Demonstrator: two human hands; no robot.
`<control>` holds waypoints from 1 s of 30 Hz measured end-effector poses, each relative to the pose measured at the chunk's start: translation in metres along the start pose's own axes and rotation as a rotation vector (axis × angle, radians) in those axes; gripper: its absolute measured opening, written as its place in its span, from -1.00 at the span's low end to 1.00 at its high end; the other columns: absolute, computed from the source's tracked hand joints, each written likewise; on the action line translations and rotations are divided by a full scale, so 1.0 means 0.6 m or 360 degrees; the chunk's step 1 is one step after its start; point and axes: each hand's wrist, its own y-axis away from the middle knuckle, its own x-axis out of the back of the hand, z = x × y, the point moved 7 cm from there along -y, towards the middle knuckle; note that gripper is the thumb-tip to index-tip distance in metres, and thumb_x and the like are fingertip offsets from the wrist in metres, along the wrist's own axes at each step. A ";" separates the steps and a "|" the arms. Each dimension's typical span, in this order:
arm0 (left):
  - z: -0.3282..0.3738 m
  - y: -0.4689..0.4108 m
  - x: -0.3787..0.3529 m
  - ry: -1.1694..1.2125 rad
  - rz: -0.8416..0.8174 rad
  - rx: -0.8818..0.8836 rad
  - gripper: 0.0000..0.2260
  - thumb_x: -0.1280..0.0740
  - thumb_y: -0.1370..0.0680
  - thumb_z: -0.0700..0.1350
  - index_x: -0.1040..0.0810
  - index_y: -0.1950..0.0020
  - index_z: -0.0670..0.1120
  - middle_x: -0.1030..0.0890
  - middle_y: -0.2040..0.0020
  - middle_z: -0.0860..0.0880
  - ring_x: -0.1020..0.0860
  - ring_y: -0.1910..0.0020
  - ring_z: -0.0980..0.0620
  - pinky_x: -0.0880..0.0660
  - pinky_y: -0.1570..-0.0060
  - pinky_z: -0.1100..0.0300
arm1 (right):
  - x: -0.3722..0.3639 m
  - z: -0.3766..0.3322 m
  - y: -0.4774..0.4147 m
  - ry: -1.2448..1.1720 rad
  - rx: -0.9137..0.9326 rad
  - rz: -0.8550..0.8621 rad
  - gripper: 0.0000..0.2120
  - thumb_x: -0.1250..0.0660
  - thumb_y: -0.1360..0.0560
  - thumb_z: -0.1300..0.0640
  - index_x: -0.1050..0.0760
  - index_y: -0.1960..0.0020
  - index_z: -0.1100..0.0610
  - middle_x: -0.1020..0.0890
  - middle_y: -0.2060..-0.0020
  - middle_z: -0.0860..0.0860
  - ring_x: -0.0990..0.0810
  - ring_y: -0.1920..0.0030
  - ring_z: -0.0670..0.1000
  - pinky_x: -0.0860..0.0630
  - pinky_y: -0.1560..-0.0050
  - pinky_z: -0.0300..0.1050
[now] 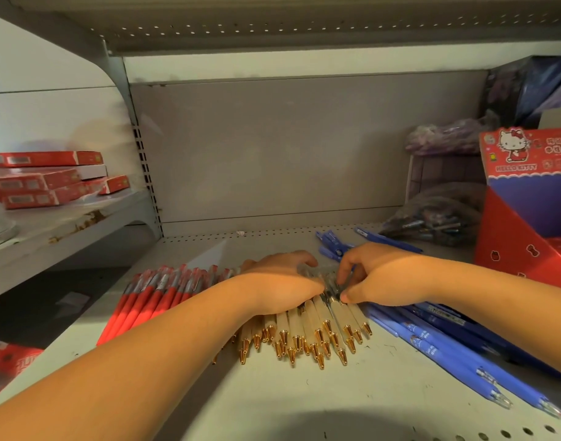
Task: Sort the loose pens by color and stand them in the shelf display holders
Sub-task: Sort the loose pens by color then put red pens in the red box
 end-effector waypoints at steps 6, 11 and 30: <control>0.004 0.003 -0.002 -0.0013 -0.0030 0.0001 -0.64 -0.15 -0.58 0.26 -0.46 -0.32 0.20 -0.52 -0.26 0.07 -0.41 -0.12 0.04 -0.29 -0.33 -0.11 | 0.007 -0.017 0.007 -0.0281 0.0108 0.0092 -0.89 -0.45 -0.48 0.02 -0.62 0.00 -0.06 -0.67 0.17 -0.16 -0.63 0.21 -0.19 -0.57 0.14 -0.29; 0.003 0.003 -0.002 0.0029 -0.0040 0.0040 -0.65 -0.28 -0.54 0.19 -0.41 -0.30 0.17 -0.49 -0.10 0.07 -0.43 0.00 0.07 -0.39 -0.19 0.02 | 0.000 -0.021 0.009 -0.0596 0.0089 0.0009 -0.87 -0.40 -0.53 0.18 -0.63 -0.07 0.10 -0.71 0.17 -0.02 -0.68 0.29 -0.16 -0.58 0.23 -0.31; -0.004 -0.010 -0.023 -0.0167 -0.0152 -0.0071 -0.38 -0.15 -0.48 0.45 -0.28 -0.46 0.20 -0.41 -0.37 -0.02 -0.44 -0.19 0.00 -0.36 -0.02 0.12 | 0.010 -0.003 0.002 -0.0023 0.0003 0.0094 -0.82 -0.31 -0.56 0.19 -0.58 -0.11 -0.01 -0.62 0.04 -0.07 -0.59 0.04 -0.06 -0.52 0.04 -0.25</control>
